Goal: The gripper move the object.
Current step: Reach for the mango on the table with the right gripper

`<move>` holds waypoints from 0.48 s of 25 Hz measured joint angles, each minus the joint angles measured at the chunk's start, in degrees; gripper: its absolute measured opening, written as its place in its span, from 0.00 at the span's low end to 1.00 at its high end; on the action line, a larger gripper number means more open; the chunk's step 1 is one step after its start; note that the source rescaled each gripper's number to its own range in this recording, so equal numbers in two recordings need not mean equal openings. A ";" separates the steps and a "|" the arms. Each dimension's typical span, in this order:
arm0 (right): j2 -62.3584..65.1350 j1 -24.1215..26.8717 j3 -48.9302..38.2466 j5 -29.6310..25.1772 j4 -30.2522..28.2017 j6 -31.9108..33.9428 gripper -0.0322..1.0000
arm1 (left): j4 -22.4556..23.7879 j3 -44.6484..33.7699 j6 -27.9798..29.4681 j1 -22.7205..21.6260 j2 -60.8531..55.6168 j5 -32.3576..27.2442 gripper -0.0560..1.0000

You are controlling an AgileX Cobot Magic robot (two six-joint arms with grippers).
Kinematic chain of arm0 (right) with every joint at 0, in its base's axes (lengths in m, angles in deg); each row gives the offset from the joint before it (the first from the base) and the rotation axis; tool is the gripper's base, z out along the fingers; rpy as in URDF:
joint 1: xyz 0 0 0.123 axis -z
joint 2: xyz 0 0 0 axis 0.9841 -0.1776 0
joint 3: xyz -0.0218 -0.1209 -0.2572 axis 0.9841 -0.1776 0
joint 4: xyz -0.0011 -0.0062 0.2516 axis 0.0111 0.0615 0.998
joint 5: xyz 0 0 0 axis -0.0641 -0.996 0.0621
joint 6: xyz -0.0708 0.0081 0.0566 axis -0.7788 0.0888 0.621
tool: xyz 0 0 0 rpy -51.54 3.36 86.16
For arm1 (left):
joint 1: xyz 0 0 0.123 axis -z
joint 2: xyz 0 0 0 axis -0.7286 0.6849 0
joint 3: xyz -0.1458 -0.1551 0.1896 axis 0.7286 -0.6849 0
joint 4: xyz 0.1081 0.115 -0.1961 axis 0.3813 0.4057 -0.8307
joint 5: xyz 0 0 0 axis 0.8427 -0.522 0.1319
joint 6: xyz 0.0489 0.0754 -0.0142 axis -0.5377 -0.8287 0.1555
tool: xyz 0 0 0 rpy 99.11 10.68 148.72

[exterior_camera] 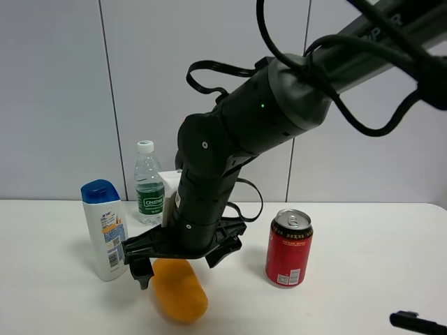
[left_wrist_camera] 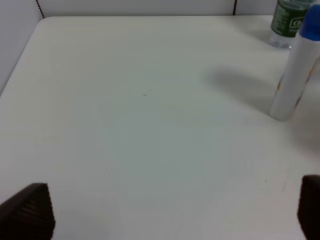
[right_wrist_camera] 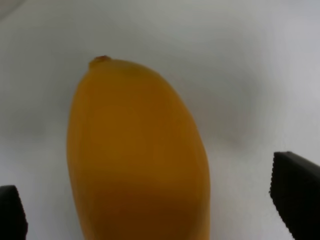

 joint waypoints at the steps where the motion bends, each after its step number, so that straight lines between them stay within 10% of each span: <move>1: -0.05 0.00 0.00 0.00 -0.05 0.00 1.00 | 0.00 0.00 0.00 0.00 0.00 0.00 1.00; 12: -0.29 0.00 0.00 2.60 -0.23 0.00 1.00 | 0.00 0.00 0.00 0.00 0.00 0.00 1.00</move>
